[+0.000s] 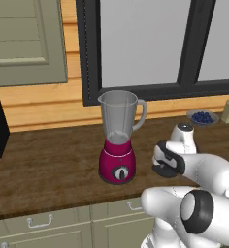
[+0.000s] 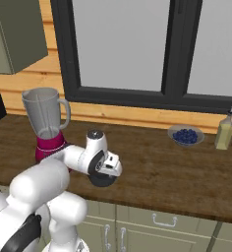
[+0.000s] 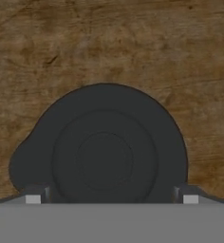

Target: Close the lid blender by securely placing the lid on top.

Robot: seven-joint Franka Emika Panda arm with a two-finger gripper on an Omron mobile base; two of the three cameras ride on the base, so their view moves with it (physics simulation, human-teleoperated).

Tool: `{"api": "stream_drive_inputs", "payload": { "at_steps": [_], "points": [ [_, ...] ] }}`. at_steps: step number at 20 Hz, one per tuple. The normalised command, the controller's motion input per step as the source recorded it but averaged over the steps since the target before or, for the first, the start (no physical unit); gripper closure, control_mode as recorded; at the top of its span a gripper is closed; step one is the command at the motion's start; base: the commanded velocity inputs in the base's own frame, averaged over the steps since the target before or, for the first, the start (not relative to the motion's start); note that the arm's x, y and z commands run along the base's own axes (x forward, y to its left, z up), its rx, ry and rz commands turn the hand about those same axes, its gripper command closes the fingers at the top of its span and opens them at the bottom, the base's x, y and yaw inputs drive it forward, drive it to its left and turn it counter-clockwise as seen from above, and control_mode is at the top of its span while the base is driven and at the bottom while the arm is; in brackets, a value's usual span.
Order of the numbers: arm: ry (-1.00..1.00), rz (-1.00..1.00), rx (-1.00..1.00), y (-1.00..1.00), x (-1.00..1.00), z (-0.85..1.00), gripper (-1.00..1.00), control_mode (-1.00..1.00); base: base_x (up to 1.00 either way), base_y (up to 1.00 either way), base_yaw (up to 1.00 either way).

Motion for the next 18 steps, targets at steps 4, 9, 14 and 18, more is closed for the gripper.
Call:
{"api": "stream_drive_inputs", "payload": {
  "at_steps": [4, 9, 14, 18],
  "points": [
    [0.00, 0.00, 0.00, 0.00, 0.16, -0.32, -1.00, -1.00, 0.00, 0.00, 0.00],
    [0.01, 0.00, 0.00, 0.00, 0.16, -0.39, -1.00, -1.00, 0.00, 0.00, 0.00],
    [0.03, 0.00, 0.00, 0.02, 0.12, -0.49, 1.00, -1.00, 0.00, 0.00, 0.00],
    [0.06, 0.00, -0.03, 0.23, -0.06, -0.74, 1.00, -1.00, 0.00, 0.00, 0.00]
  ]
}}
